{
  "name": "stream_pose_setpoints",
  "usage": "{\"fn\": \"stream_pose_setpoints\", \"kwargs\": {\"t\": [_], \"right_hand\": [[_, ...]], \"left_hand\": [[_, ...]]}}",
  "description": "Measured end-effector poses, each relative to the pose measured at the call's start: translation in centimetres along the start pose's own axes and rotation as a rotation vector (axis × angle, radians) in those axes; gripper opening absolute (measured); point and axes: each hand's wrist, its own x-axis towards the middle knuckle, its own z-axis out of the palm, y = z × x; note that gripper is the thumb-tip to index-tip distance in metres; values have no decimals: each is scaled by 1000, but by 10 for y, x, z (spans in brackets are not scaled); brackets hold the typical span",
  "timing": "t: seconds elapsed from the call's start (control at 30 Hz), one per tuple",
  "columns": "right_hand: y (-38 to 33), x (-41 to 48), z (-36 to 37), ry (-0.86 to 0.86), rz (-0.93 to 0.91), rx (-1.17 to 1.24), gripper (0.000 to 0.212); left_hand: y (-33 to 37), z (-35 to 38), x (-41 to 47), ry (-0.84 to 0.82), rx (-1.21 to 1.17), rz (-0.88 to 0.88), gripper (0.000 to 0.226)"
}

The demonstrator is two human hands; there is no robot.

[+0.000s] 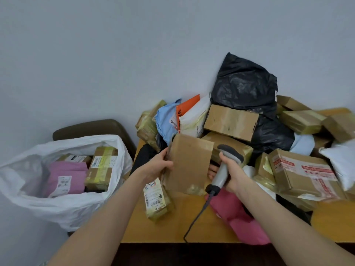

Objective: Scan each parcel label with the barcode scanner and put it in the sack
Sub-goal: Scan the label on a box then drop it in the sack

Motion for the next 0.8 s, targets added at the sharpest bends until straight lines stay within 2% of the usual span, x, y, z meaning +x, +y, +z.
{"fn": "stream_pose_setpoints", "kwargs": {"t": [0.13,0.27,0.33,0.37,0.43,0.5,0.6,0.67,0.77,0.8], "right_hand": [[-10,-13,5,-6,-39,69,49],[-7,-24,11,-16,-45,62,54],[-3,-23,12,-26,-52,44,46],[-1,-24,11,-30,-60,35,39],[2,-27,12,-47,-79,41,24],[3,-29,15,-69,-98,51,19],[3,-28,21,-83,-148,39,25],[1,-25,24,-91,-180,19,32],[-1,-26,29,-107,-209,12,27],[-2,-26,31,-109,-213,16,33]], "left_hand": [[19,-2,-9,-8,42,130,84],[45,6,-23,89,-160,103,48],[51,7,-26,137,-235,77,21],[52,6,-26,162,-225,76,17],[53,3,-26,186,-184,84,21],[54,-2,-26,177,-178,92,30],[52,-11,-25,108,-172,63,56],[47,-17,-25,50,-153,46,58],[40,-27,-23,10,-243,3,61],[39,-31,-22,-16,-256,-15,64]]}}
